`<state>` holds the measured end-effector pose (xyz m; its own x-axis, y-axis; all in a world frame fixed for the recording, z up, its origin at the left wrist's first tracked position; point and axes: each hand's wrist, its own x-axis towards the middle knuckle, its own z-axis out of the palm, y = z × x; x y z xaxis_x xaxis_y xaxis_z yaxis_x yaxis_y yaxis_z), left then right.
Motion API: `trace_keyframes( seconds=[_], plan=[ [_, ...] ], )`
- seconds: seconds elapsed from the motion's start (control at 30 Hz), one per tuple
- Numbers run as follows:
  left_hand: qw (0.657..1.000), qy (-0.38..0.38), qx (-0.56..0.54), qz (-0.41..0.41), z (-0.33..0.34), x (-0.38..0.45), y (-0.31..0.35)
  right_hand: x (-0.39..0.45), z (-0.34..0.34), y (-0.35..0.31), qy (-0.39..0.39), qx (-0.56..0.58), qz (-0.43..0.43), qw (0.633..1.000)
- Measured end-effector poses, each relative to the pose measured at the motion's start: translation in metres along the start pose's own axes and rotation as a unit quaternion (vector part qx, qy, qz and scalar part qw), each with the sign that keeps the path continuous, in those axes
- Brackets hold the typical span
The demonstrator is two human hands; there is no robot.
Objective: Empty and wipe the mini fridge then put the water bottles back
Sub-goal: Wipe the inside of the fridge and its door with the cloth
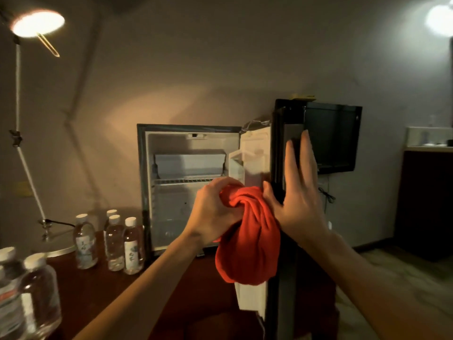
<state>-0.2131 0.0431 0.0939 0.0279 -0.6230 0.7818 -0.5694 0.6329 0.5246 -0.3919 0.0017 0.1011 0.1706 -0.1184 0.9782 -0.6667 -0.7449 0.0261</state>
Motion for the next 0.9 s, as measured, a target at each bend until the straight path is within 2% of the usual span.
trace_keyframes(
  seconds=[0.13,0.27,0.67,0.73,0.9],
  plan=[
    [0.999,-0.018,-0.028,0.015,0.023,-0.002,0.008,-0.031,-0.012,0.028,0.008,-0.094,-0.048,0.994],
    [0.999,-0.013,-0.044,0.011,0.038,0.004,0.006,-0.057,-0.022,0.051,-0.023,-0.12,-0.049,0.991],
    [0.997,-0.067,-0.037,0.002,0.085,0.008,-0.022,-0.067,-0.049,0.081,-0.084,-0.175,0.105,0.975],
    [0.997,-0.071,-0.035,0.003,0.091,0.008,-0.027,-0.07,-0.049,0.092,-0.095,-0.208,0.12,0.966],
    [0.997,-0.077,-0.022,0.002,0.105,0.017,-0.034,-0.074,-0.046,0.13,-0.176,-0.297,0.178,0.921]
  ],
)
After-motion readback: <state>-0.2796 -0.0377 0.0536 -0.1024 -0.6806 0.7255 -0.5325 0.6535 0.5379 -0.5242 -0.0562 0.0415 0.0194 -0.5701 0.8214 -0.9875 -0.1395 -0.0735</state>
